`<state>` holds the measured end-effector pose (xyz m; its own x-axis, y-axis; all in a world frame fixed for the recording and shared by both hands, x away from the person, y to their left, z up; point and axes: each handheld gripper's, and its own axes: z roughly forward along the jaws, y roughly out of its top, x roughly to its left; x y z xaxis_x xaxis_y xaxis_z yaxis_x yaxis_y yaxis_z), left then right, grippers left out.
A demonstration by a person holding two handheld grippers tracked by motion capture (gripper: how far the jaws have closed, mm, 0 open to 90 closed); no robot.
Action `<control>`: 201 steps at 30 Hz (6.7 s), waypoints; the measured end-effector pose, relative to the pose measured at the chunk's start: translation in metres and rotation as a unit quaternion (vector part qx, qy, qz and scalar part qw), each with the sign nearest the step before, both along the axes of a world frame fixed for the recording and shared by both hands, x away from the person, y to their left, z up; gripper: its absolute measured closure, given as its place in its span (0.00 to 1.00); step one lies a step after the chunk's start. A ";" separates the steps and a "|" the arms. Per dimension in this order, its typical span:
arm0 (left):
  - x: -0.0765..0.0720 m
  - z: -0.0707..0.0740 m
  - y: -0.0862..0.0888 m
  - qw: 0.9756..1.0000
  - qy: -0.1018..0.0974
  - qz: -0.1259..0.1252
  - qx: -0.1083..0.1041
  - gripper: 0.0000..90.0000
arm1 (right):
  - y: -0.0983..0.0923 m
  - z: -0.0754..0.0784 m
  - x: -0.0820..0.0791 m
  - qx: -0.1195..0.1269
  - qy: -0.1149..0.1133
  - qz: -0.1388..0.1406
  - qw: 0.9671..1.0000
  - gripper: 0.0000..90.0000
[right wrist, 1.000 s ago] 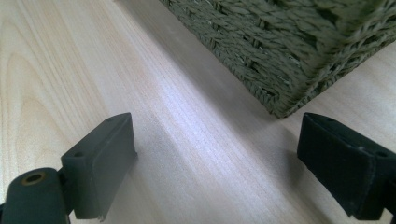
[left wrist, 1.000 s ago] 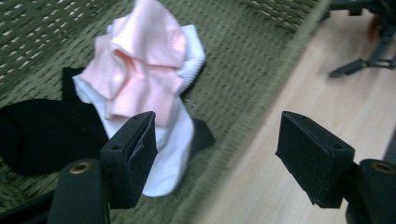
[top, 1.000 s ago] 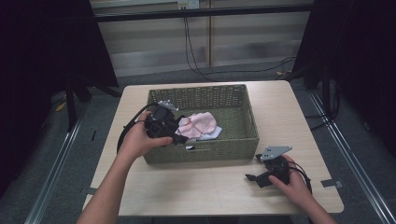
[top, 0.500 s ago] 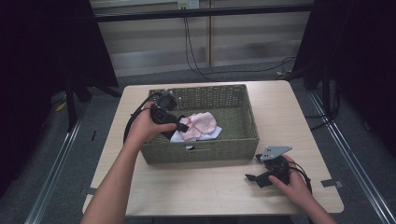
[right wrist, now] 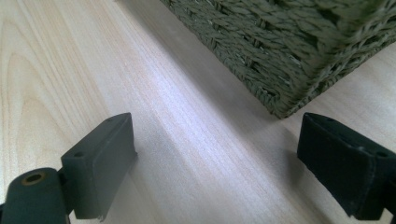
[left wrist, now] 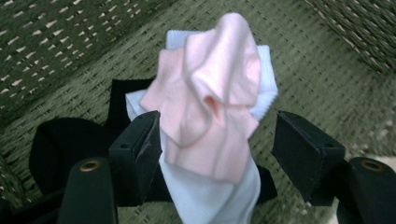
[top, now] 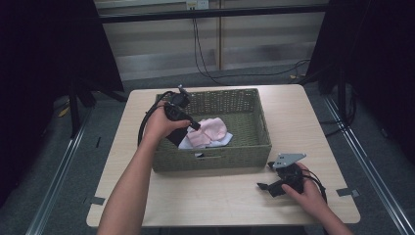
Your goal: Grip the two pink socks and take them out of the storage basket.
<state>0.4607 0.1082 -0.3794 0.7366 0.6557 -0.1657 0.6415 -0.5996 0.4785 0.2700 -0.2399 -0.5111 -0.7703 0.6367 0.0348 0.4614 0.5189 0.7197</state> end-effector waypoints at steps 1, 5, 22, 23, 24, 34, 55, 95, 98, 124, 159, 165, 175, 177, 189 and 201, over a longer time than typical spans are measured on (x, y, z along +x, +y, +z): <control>0.000 0.000 0.000 1.000 0.000 0.000 0.000 0.37 | 0.000 0.000 0.000 0.000 0.000 0.000 1.000 0.12; 0.009 -0.007 -0.005 1.000 0.008 0.008 0.005 0.38 | 0.000 0.000 0.000 0.000 0.000 0.000 1.000 0.12; 0.025 -0.025 -0.019 0.999 0.034 0.023 0.002 0.60 | 0.000 0.000 0.000 0.000 -0.002 0.000 1.000 0.12; 0.025 -0.025 -0.019 0.999 0.034 0.023 0.002 0.62 | 0.000 0.000 0.000 0.000 -0.002 0.000 1.000 0.12; 0.026 -0.024 -0.020 0.999 0.038 0.025 0.008 0.67 | 0.000 0.000 0.000 0.000 -0.002 0.000 1.000 0.12; 0.026 -0.017 -0.023 0.998 0.050 0.020 0.016 0.97 | 0.000 0.000 0.000 0.000 -0.001 0.000 1.000 0.12; 0.022 0.026 -0.018 0.999 0.034 0.025 -0.006 0.97 | 0.000 0.000 0.000 0.001 -0.001 0.001 1.000 0.12; -0.006 0.096 0.001 0.997 0.062 0.008 -0.036 0.98 | 0.000 0.000 0.000 0.000 -0.001 0.001 1.000 0.12; -0.008 0.100 -0.001 0.997 0.062 0.005 -0.039 0.98 | 0.000 0.000 0.000 -0.001 0.000 0.001 1.000 0.12; -0.038 0.128 -0.008 0.996 0.061 -0.040 -0.048 0.98 | 0.000 0.000 0.000 0.000 -0.001 0.001 1.000 0.12; -0.095 0.143 -0.019 0.989 0.051 -0.128 -0.055 0.98 | 0.000 0.000 0.000 0.000 0.000 0.000 1.000 0.12; -0.106 0.136 -0.023 0.987 0.054 -0.144 -0.054 0.98 | 0.000 0.000 0.000 0.000 -0.001 0.001 1.000 0.12; -0.116 0.120 -0.031 0.983 0.047 -0.168 -0.064 0.77 | 0.000 0.000 0.000 0.000 -0.002 0.001 1.000 0.12; -0.114 0.118 -0.031 0.984 0.037 -0.159 -0.070 0.69 | 0.000 0.000 0.000 0.000 -0.002 0.000 1.000 0.12; -0.084 0.096 -0.020 0.993 -0.002 -0.113 -0.046 0.51 | 0.000 0.000 0.000 0.000 -0.001 0.001 1.000 0.12; -0.055 0.066 -0.014 0.997 -0.008 -0.068 -0.035 0.49 | 0.000 0.000 0.000 0.000 0.000 0.000 1.000 0.12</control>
<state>0.4061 0.0940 -0.3130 0.8213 0.5361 -0.1950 0.5477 -0.6456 0.5321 0.2700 -0.2400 -0.5111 -0.7703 0.6367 0.0351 0.4615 0.5187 0.7197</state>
